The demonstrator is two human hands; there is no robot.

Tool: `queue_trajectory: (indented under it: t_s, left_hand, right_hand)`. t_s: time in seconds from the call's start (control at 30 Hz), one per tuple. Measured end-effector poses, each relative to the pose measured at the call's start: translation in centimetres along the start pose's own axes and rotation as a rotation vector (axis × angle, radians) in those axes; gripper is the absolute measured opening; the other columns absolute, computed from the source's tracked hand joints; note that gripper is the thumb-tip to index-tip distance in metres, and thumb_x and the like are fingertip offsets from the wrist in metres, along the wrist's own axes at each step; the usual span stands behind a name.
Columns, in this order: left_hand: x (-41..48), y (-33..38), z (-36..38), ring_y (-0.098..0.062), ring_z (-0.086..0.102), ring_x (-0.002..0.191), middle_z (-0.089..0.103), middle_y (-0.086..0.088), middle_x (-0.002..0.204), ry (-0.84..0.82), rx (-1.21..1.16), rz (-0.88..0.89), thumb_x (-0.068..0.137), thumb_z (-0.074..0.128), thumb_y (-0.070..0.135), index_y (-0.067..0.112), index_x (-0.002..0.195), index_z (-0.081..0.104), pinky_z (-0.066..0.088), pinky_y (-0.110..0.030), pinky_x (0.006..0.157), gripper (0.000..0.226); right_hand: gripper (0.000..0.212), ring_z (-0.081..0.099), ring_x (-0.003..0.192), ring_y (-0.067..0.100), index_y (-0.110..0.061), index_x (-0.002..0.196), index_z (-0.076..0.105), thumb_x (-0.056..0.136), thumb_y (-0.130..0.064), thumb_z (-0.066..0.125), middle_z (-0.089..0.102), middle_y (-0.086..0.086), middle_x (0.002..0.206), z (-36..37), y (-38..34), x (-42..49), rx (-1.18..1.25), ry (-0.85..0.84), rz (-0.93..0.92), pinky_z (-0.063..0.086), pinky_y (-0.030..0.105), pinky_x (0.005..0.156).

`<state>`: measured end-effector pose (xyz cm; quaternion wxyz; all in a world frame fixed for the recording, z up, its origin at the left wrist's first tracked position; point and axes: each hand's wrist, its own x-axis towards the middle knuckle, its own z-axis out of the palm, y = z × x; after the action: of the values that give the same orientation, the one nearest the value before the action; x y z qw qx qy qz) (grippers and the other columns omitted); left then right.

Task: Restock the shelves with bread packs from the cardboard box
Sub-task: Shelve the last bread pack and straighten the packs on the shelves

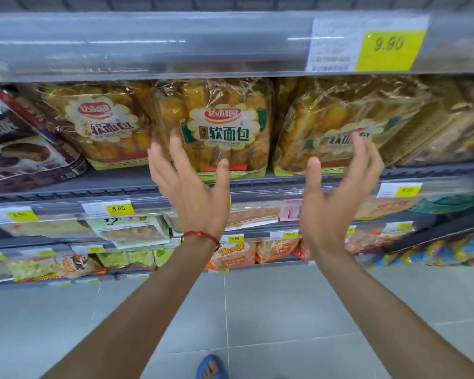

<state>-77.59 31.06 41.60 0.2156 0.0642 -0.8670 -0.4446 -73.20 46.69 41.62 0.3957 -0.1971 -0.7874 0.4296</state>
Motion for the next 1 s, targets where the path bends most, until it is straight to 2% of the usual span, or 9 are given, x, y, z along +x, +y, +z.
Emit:
queue_trajectory:
  t_s: [0.07,0.13,0.23,0.37,0.47,0.6,0.7,0.93,1.0]
  left_hand:
    - [0.4,1.3,1.3,-0.031,0.011,0.149,0.011,-0.015,0.163,0.035,-0.044,-0.024,0.081,0.068,0.051,0.020,0.156,0.022,0.019,-0.047,0.119,0.093]
    - [0.8,2.0,2.6,-0.031,0.013,0.150,0.009,-0.011,0.164,0.083,-0.093,-0.046,0.078,0.068,0.055,0.024,0.158,0.017,0.023,-0.051,0.118,0.099]
    - [1.6,2.1,4.3,-0.028,0.011,0.152,0.005,-0.008,0.165,0.144,-0.116,-0.014,0.080,0.066,0.063,0.025,0.159,0.016,0.022,-0.051,0.119,0.101]
    - [2.9,1.8,6.5,-0.031,0.011,0.152,0.009,-0.014,0.165,0.263,-0.127,-0.004,0.088,0.059,0.062,0.017,0.158,0.022,0.014,-0.049,0.121,0.092]
    - [3.5,2.2,8.0,-0.034,0.012,0.151,0.011,-0.020,0.163,0.306,-0.138,0.018,0.089,0.061,0.059,0.008,0.156,0.024,-0.003,-0.026,0.120,0.092]
    - [4.3,2.5,9.6,-0.037,0.012,0.152,0.012,-0.021,0.163,0.345,-0.137,0.019,0.089,0.061,0.057,0.004,0.156,0.022,0.006,-0.042,0.121,0.093]
    - [4.6,2.6,10.4,-0.035,0.007,0.153,0.008,-0.019,0.164,0.360,-0.131,-0.004,0.091,0.060,0.056,0.006,0.157,0.018,-0.001,-0.038,0.120,0.093]
    - [5.2,2.4,11.4,-0.035,0.002,0.153,0.005,-0.017,0.165,0.390,-0.063,-0.048,0.091,0.050,0.064,0.011,0.158,0.014,0.001,-0.049,0.122,0.093]
    - [5.3,2.5,11.5,-0.036,0.005,0.153,0.007,-0.018,0.165,0.403,-0.041,-0.054,0.090,0.048,0.065,0.010,0.158,0.017,0.004,-0.050,0.123,0.092]
  right_hand:
    - [0.079,0.016,0.153,0.018,-0.006,0.162,0.024,0.100,-0.032,0.065,0.015,0.016,0.167,0.2,0.4,1.2,-0.027,-0.012,0.053,0.010,0.011,0.119]
    - [0.093,0.003,0.158,0.022,-0.008,0.165,0.009,0.099,-0.044,0.063,-0.002,0.015,0.171,0.9,1.0,2.1,-0.017,-0.031,0.110,0.006,0.023,0.125]
    - [0.093,-0.005,0.160,0.022,-0.015,0.166,0.001,0.100,-0.053,0.052,-0.011,0.010,0.173,2.3,1.7,3.4,0.025,0.018,0.152,0.007,0.046,0.129]
    - [0.085,0.000,0.160,0.027,-0.009,0.165,0.004,0.102,-0.051,0.042,-0.004,0.013,0.173,4.6,2.6,4.8,0.045,0.174,0.120,0.008,0.051,0.128]
    - [0.081,0.004,0.160,0.032,-0.004,0.164,0.009,0.104,-0.045,0.045,0.003,0.018,0.172,6.4,2.3,5.5,0.081,0.286,0.117,0.004,0.046,0.129]
    - [0.080,0.000,0.159,0.031,-0.002,0.164,0.009,0.105,-0.039,0.048,0.002,0.021,0.172,8.3,1.7,6.0,0.103,0.341,0.137,-0.012,0.018,0.120]
    - [0.079,-0.001,0.158,0.038,0.005,0.162,0.010,0.106,-0.040,0.044,0.003,0.026,0.170,9.4,1.6,6.5,0.091,0.393,0.117,-0.011,0.026,0.124]
    - [0.082,0.002,0.156,0.049,0.015,0.157,0.013,0.104,-0.042,0.038,0.007,0.035,0.166,10.7,1.9,6.9,0.010,0.452,0.081,-0.007,0.040,0.128]
    - [0.081,0.003,0.156,0.048,0.013,0.158,0.014,0.104,-0.042,0.040,0.008,0.034,0.167,10.7,1.8,6.8,0.010,0.451,0.094,-0.009,0.035,0.127]
